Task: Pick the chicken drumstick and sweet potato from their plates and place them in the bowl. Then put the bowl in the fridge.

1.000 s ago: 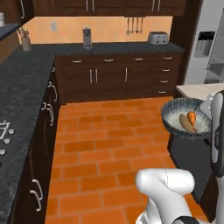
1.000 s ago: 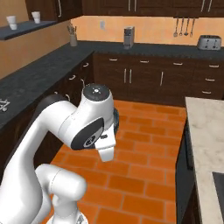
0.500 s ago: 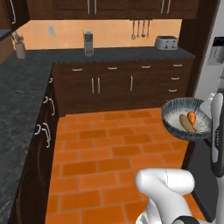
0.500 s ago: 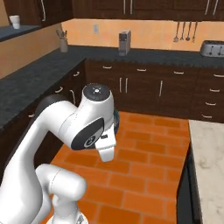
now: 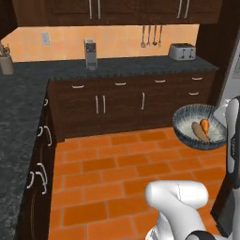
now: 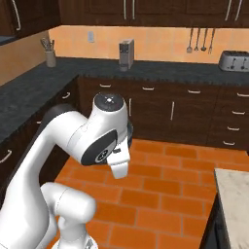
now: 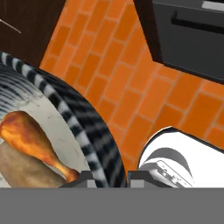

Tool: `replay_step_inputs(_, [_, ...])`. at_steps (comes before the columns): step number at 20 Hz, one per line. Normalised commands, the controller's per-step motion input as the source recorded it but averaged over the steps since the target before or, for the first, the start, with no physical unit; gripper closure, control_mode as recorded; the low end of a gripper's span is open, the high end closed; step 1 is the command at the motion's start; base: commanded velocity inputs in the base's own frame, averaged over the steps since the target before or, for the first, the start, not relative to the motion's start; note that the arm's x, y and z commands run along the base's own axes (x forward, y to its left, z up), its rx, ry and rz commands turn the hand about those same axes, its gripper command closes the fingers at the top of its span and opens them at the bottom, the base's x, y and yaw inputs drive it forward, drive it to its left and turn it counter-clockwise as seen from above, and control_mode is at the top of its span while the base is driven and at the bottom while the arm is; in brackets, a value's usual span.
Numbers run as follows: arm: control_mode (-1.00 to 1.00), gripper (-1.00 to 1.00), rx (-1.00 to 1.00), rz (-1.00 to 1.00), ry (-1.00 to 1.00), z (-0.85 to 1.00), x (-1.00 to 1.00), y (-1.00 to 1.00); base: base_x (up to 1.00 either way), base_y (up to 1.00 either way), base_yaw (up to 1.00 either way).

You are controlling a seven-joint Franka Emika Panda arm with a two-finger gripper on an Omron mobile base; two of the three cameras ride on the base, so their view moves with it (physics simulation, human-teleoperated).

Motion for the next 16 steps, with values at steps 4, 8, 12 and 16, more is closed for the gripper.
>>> replay_step_inputs(4, [1.0,1.0,0.0,0.0,0.0,0.0,0.0,0.0,1.0,0.44,-0.33])
replay_step_inputs(8, [1.0,1.0,0.0,0.0,0.0,0.0,0.0,0.0,1.0,0.3,-0.39])
replay_step_inputs(12, [1.0,1.0,0.0,0.0,0.0,0.0,0.0,0.0,1.0,0.3,-0.54])
replay_step_inputs(16, [1.0,1.0,0.0,0.0,0.0,0.0,0.0,0.0,1.0,0.3,-0.62])
